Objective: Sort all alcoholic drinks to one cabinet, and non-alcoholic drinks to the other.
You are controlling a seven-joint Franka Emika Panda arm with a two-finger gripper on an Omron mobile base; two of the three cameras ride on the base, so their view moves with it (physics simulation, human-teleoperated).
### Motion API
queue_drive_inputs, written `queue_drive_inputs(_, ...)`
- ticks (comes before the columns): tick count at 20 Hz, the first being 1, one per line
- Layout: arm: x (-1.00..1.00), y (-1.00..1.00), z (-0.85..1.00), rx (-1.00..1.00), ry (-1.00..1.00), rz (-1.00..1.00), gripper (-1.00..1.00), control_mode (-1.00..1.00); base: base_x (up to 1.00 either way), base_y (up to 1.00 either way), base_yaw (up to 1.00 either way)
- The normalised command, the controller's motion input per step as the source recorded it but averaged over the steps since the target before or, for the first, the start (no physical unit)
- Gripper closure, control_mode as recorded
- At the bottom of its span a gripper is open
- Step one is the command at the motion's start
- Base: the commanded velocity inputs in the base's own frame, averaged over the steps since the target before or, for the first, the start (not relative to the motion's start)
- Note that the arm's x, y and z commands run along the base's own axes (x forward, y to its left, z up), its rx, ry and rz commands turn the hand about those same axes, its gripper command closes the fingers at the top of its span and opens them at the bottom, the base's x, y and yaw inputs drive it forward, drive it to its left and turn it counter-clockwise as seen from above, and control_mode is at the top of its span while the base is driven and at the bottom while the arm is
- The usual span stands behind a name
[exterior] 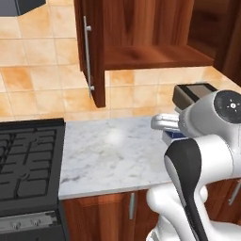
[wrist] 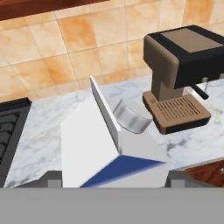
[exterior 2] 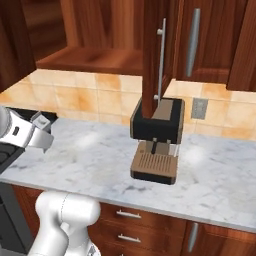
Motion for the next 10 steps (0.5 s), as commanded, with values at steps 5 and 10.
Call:
queue_drive_inputs(5,0.0,0.0,0.0,0.0,0.0,0.0,1.0,1.0,0.45,0.0,0.07)
queue_drive_inputs(10,0.0,0.0,0.34,0.07,-0.11,0.03,1.0,-1.0,0.05,0.0,0.01)
